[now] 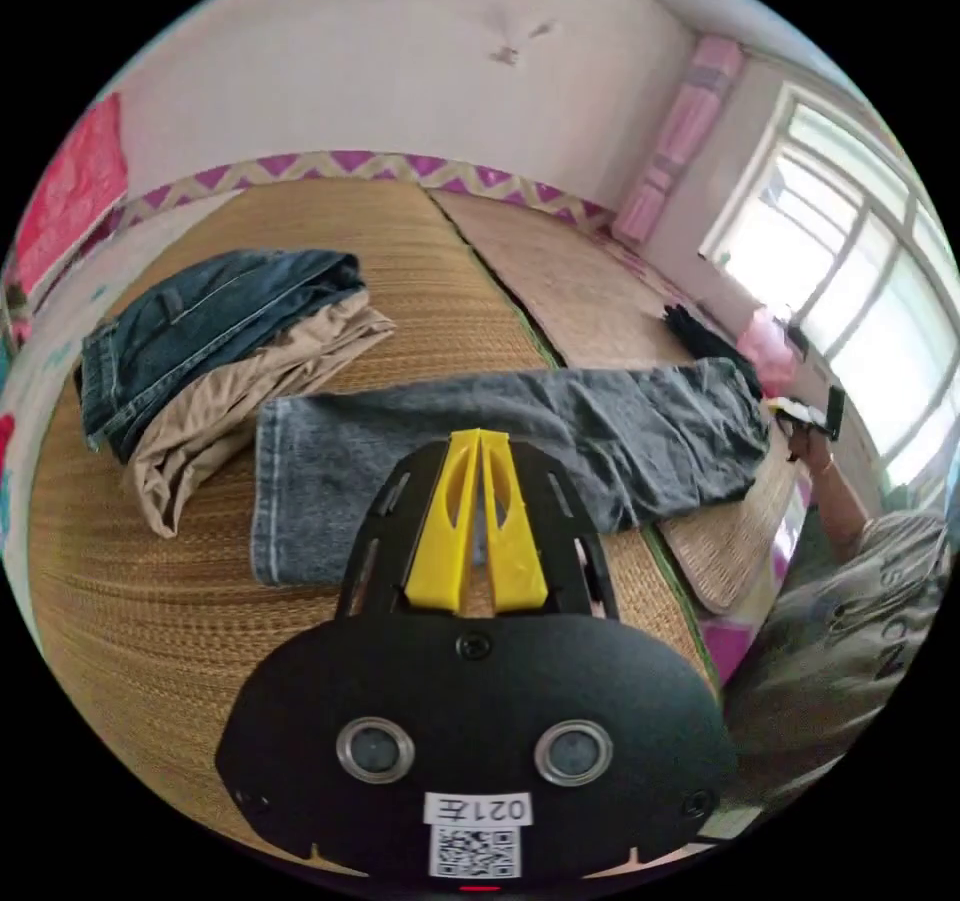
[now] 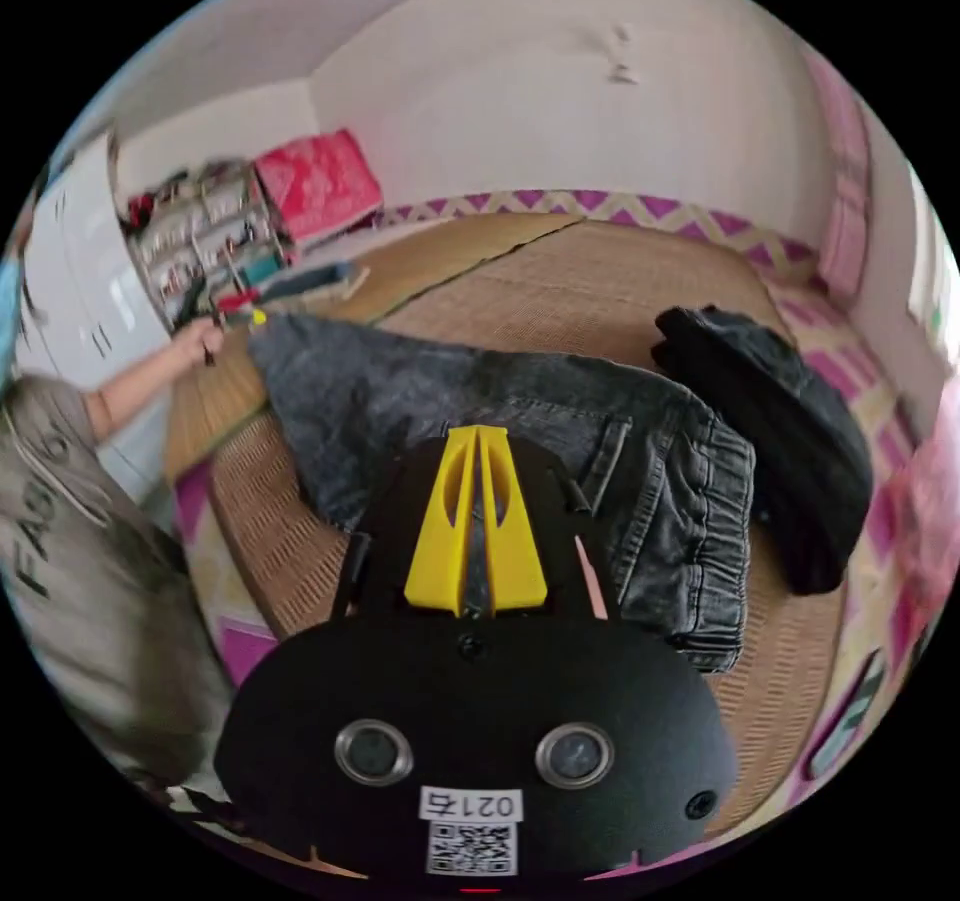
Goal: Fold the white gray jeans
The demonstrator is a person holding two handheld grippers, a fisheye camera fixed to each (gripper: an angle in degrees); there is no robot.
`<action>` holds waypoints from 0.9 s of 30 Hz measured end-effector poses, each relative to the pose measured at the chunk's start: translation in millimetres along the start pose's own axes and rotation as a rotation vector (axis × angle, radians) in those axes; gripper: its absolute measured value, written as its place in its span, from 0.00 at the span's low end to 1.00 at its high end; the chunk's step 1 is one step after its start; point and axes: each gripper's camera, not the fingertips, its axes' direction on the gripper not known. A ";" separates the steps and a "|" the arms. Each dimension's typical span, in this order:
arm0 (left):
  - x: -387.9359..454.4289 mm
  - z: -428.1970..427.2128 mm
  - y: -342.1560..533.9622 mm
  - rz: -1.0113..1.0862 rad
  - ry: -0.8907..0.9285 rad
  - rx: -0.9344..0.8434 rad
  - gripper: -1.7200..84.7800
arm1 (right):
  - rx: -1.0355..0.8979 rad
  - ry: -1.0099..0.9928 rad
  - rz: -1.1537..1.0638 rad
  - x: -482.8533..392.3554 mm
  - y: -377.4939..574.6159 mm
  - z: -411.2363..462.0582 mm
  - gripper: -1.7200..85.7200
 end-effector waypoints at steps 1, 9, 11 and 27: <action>16.4 7.0 3.1 0.049 -0.008 -0.013 0.01 | -0.051 0.054 -0.084 -42.3 -10.5 23.5 0.01; -13.9 38.1 63.9 -0.166 0.089 -0.139 0.01 | -0.277 0.146 -0.141 -126.5 -61.0 111.9 0.01; -22.0 14.8 87.7 -0.228 0.012 -0.071 0.01 | -0.281 0.113 -0.123 -126.5 -72.6 115.6 0.01; -179.5 -37.8 249.2 -0.921 0.096 0.133 0.11 | -0.301 0.156 -0.079 -137.2 -130.6 140.0 0.01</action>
